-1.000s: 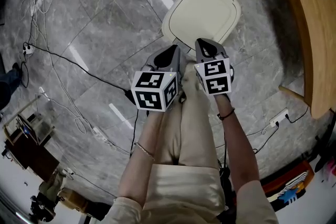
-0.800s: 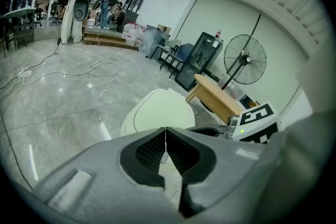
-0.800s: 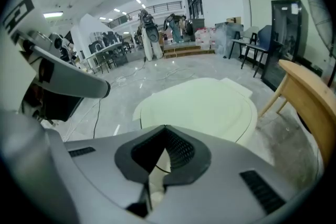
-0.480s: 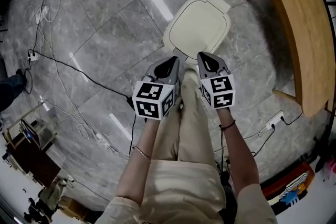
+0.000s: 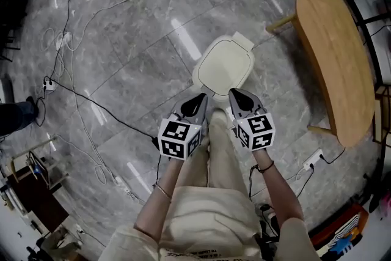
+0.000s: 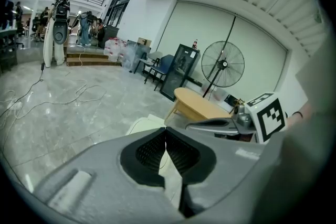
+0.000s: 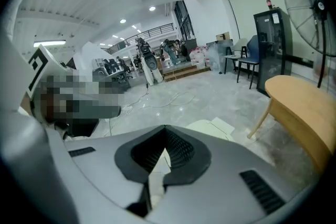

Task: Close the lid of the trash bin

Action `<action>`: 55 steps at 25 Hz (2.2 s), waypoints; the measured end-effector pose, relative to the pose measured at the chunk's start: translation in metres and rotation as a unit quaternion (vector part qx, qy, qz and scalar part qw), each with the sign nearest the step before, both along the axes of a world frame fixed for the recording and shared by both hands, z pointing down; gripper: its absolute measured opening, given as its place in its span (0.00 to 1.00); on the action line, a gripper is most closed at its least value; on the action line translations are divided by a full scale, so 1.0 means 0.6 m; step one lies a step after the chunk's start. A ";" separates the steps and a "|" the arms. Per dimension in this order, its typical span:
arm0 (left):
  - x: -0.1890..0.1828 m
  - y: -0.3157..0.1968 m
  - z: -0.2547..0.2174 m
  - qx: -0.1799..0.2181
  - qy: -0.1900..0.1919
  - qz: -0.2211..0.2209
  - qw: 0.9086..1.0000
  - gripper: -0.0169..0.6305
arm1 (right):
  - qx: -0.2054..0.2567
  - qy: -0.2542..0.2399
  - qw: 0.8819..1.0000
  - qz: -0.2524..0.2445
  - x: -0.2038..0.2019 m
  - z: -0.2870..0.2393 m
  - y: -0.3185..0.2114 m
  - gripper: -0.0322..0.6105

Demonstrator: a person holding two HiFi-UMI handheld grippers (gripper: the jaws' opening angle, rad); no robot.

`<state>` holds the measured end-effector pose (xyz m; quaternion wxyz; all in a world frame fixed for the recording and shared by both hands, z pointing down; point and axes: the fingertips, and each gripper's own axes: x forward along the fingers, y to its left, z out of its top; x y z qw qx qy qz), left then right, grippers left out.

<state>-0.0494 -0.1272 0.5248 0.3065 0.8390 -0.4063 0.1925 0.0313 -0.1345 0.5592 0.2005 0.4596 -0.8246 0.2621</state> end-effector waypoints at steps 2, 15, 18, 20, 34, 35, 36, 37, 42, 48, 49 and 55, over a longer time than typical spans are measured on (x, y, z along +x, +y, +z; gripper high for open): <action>0.001 0.001 -0.028 0.007 0.007 -0.006 1.000 0.06 | 0.009 -0.011 1.000 -0.013 -0.004 -0.037 0.003 0.06; -0.023 -0.007 -0.196 0.087 0.021 -0.035 0.995 0.06 | 0.083 -0.058 0.995 -0.022 -0.014 -0.237 -0.019 0.06; -0.032 -0.007 -0.225 0.102 0.019 -0.033 0.994 0.06 | 0.102 -0.071 0.992 -0.029 -0.017 -0.281 -0.015 0.06; -0.040 -0.005 -0.246 0.113 0.016 -0.033 0.993 0.06 | 0.115 -0.078 0.990 -0.034 -0.017 -0.310 -0.012 0.06; -0.085 -0.009 -0.388 0.211 -0.001 -0.052 0.976 0.06 | 0.212 -0.102 0.971 -0.051 0.000 -0.480 -0.010 0.06; -0.088 -0.008 -0.394 0.217 -0.004 -0.055 0.975 0.06 | 0.217 -0.105 0.969 -0.050 0.001 -0.487 -0.008 0.06; -0.092 -0.008 -0.401 0.222 -0.006 -0.057 0.973 0.06 | 0.223 -0.108 0.968 -0.050 0.003 -0.495 -0.008 0.06; -0.096 -0.008 -0.408 0.227 -0.006 -0.060 0.972 0.06 | 0.227 -0.111 0.966 -0.048 0.005 -0.502 -0.008 0.06; -0.112 -0.008 -0.436 0.246 -0.005 -0.076 0.966 0.06 | 0.253 -0.120 0.960 -0.024 0.027 -0.536 -0.013 0.06; -0.129 -0.014 -0.464 0.272 -0.007 -0.095 0.958 0.06 | 0.271 -0.128 0.954 -0.010 0.047 -0.560 -0.018 0.06; -0.132 -0.016 -0.466 0.274 -0.007 -0.098 0.957 0.06 | 0.274 -0.131 0.953 -0.010 0.048 -0.562 -0.019 0.06; -0.144 -0.015 -0.473 0.281 -0.011 -0.110 0.953 0.06 | 0.272 -0.123 0.955 -0.010 0.048 -0.563 -0.024 0.06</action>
